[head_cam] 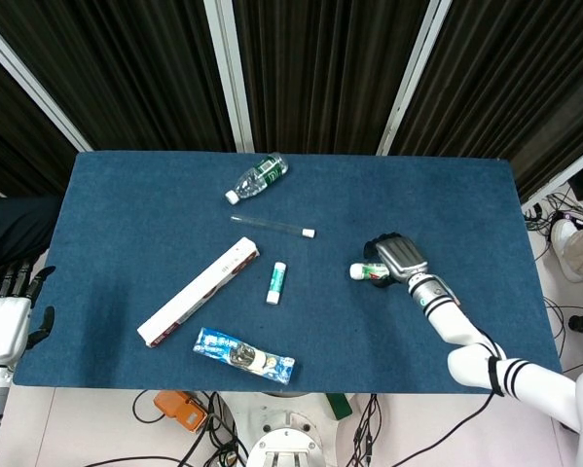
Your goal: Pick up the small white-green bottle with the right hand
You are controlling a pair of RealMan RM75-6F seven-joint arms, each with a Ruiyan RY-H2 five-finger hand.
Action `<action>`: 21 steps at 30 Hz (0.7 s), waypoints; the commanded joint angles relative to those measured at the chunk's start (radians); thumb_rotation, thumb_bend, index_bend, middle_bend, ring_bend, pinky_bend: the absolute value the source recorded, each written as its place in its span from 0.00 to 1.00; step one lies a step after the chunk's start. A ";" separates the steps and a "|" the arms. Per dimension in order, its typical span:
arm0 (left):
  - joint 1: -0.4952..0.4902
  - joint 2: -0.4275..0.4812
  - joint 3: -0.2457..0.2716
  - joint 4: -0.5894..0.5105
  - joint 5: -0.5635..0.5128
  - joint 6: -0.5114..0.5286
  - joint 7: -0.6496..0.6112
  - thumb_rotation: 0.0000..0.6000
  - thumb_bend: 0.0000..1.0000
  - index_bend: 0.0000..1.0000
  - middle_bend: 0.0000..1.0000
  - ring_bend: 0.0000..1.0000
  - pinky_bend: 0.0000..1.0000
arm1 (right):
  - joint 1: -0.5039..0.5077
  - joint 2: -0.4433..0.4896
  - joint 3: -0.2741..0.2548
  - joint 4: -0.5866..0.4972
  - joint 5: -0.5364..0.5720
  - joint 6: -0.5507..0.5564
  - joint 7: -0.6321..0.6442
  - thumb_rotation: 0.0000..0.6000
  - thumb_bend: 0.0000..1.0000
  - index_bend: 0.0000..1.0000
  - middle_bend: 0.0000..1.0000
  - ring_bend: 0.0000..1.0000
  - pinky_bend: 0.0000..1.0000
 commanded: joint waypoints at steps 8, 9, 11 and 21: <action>0.002 0.000 -0.002 -0.004 -0.007 -0.001 0.001 1.00 0.45 0.15 0.00 0.00 0.07 | 0.012 -0.054 0.012 0.044 -0.008 0.066 0.033 1.00 0.59 0.64 0.63 0.50 0.29; 0.002 0.001 -0.002 -0.005 -0.008 -0.001 0.000 1.00 0.45 0.15 0.00 0.00 0.07 | 0.010 -0.062 0.018 0.050 -0.016 0.089 0.041 1.00 0.60 0.66 0.65 0.52 0.30; 0.003 0.001 -0.003 -0.006 -0.009 0.001 -0.002 1.00 0.45 0.15 0.00 0.00 0.07 | 0.009 -0.068 0.030 0.057 -0.024 0.121 0.057 1.00 0.61 0.68 0.67 0.55 0.33; 0.004 0.001 -0.004 -0.011 -0.015 -0.001 -0.003 1.00 0.45 0.15 0.00 0.01 0.07 | 0.035 -0.054 0.158 0.045 -0.027 0.276 0.149 1.00 0.61 0.69 0.67 0.55 0.34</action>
